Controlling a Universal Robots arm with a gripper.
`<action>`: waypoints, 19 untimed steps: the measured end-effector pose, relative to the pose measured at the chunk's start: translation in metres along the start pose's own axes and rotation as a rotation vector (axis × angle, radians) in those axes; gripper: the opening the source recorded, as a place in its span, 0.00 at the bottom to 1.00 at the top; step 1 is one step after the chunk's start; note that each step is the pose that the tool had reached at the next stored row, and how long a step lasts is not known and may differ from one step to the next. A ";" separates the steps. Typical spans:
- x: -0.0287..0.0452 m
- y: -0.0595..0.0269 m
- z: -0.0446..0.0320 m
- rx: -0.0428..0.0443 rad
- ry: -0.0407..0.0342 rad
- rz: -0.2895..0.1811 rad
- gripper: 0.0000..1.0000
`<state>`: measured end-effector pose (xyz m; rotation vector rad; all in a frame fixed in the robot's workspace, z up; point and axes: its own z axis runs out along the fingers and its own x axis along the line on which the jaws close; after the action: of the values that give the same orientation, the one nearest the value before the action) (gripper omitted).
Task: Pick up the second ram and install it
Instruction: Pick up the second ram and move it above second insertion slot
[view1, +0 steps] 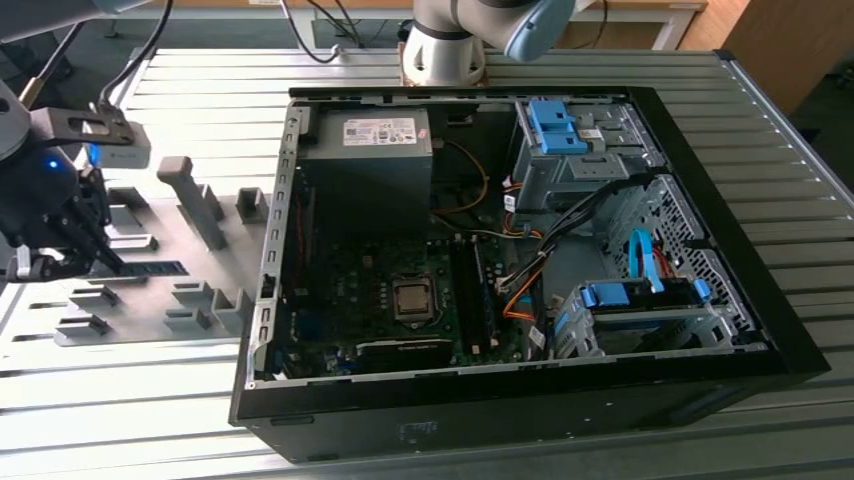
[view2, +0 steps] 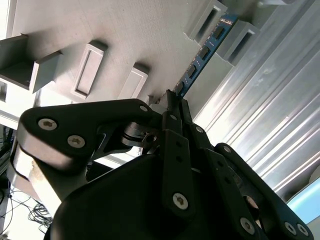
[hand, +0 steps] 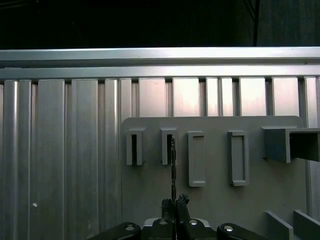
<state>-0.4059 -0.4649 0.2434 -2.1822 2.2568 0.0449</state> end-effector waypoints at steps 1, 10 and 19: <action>0.0000 0.0000 -0.0005 0.0001 0.0000 0.000 0.14; -0.0002 0.0001 -0.0052 0.0001 0.0003 0.000 0.14; -0.0003 0.0002 -0.0103 0.0001 0.0004 0.000 0.14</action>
<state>-0.4059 -0.4649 0.2537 -2.1823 2.2569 0.0444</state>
